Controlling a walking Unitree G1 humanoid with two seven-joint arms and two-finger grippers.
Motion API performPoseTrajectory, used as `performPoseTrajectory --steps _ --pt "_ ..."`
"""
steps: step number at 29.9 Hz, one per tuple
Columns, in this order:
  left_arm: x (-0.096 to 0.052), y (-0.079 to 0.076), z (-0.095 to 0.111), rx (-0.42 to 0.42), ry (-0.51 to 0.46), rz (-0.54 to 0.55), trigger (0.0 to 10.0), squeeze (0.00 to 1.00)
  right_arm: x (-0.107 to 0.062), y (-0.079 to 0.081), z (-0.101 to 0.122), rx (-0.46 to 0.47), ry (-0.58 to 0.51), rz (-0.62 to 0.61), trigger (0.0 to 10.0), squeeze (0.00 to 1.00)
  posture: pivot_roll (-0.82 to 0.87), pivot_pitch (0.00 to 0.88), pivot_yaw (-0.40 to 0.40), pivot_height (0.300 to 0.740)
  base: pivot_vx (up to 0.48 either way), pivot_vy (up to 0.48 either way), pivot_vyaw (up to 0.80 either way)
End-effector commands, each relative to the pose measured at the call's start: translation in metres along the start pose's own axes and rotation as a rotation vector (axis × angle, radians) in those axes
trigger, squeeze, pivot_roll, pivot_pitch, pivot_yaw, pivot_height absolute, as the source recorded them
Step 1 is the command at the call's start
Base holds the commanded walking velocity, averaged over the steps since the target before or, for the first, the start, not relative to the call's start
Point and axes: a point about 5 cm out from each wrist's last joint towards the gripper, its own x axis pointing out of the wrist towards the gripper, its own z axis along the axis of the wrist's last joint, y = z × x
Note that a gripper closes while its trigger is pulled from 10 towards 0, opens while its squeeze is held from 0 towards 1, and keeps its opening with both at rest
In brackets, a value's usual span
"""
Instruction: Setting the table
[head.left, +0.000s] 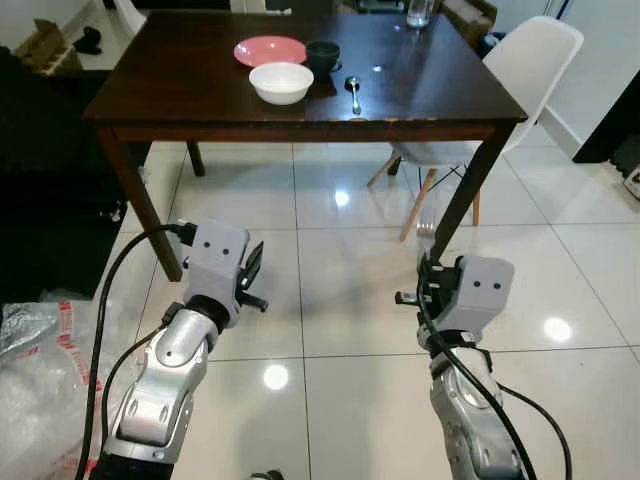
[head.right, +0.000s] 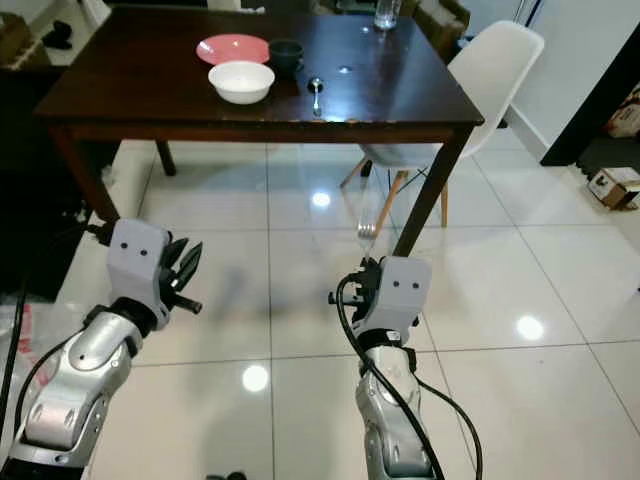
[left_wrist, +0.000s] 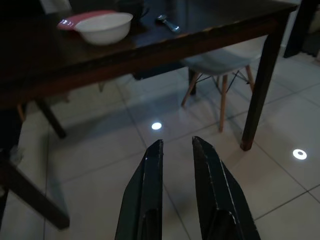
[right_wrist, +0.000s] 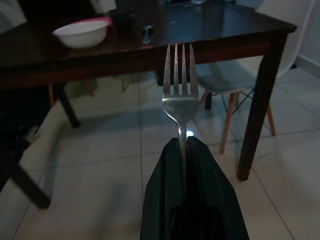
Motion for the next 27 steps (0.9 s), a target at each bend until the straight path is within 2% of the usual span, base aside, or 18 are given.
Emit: performPoseTrajectory --steps 1,27 --pt "-0.001 -0.005 -0.003 -0.001 0.010 -0.013 10.0 0.00 -0.003 -0.004 -0.003 -0.005 0.012 -0.016 10.0 0.00 -0.02 0.064 0.060 0.740 0.480 0.000 0.00" --pt "0.007 -0.017 0.001 -0.015 -0.009 -0.052 10.0 0.00 -0.001 -0.009 -0.004 -0.016 0.010 -0.040 10.0 0.00 -0.03 0.060 0.070 0.740 0.480 0.000 0.00"
